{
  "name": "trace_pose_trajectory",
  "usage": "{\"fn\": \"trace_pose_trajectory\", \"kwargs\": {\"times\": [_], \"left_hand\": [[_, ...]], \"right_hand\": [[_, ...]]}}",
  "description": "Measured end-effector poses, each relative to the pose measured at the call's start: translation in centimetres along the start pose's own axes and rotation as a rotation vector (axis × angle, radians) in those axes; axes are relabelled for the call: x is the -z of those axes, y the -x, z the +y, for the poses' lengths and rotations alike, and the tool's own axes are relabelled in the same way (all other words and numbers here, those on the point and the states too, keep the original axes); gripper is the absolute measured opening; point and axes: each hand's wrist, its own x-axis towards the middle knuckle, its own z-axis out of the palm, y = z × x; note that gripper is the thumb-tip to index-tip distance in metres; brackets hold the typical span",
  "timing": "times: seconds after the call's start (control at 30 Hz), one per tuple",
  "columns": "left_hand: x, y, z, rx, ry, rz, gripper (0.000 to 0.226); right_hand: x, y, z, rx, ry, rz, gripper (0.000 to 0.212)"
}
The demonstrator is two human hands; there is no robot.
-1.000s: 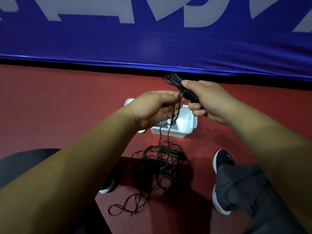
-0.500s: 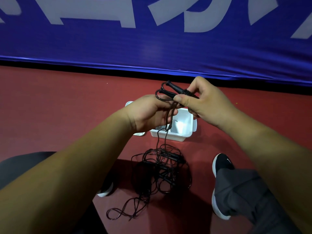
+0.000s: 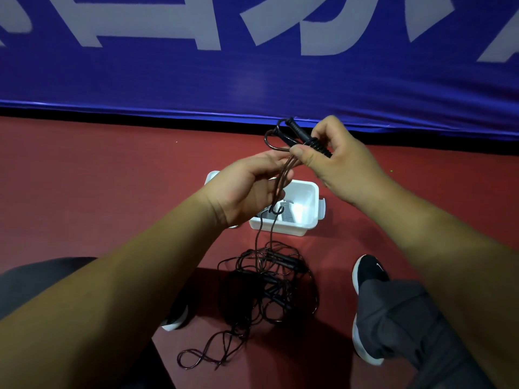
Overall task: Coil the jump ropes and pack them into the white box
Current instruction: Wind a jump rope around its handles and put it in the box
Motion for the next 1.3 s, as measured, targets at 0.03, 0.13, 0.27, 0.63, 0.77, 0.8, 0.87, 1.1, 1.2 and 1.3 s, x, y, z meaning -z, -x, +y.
{"fn": "trace_pose_trajectory", "kwargs": {"times": [0.03, 0.13, 0.27, 0.63, 0.77, 0.8, 0.87, 1.1, 1.2, 1.3], "left_hand": [[0.0, 0.1, 0.0, 0.008, 0.016, -0.019, 0.036], [-0.2, 0.0, 0.4, 0.019, -0.06, -0.047, 0.039], [-0.8, -0.4, 0.7, 0.015, -0.25, -0.027, 0.03], [1.2, 0.4, 1.2, 0.069, -0.863, 0.005, 0.021], [1.8, 0.6, 0.9, 0.108, -0.922, -0.006, 0.022], [2.0, 0.6, 0.8, 0.117, -0.947, -0.002, 0.022], [2.4, 0.6, 0.7, 0.133, -1.02, 0.009, 0.02], [3.6, 0.1, 1.0, 0.125, -1.23, 0.027, 0.017], [3.9, -0.2, 0.9, 0.116, -1.21, 0.023, 0.013], [4.1, -0.3, 1.3, 0.05, -1.252, 0.046, 0.007]], "right_hand": [[0.1, -0.1, 0.1, -0.021, -0.016, 0.001, 0.042], [0.3, -0.5, 0.5, -0.125, -0.148, -0.003, 0.04], [0.3, -0.8, 0.8, -0.296, -0.234, -0.012, 0.04], [-0.7, 0.3, -0.2, -0.515, -0.568, -0.157, 0.042], [-0.8, 0.4, -0.7, -0.497, -0.563, -0.227, 0.038], [-0.8, 0.4, -0.8, -0.499, -0.568, -0.245, 0.034], [-0.9, 0.5, -1.1, -0.512, -0.581, -0.29, 0.029], [-0.8, 1.0, -1.6, -0.507, -0.604, -0.507, 0.032], [-0.5, 1.3, -1.7, -0.503, -0.586, -0.65, 0.023], [-0.4, 1.6, -1.6, -0.523, -0.56, -0.771, 0.022]]}}
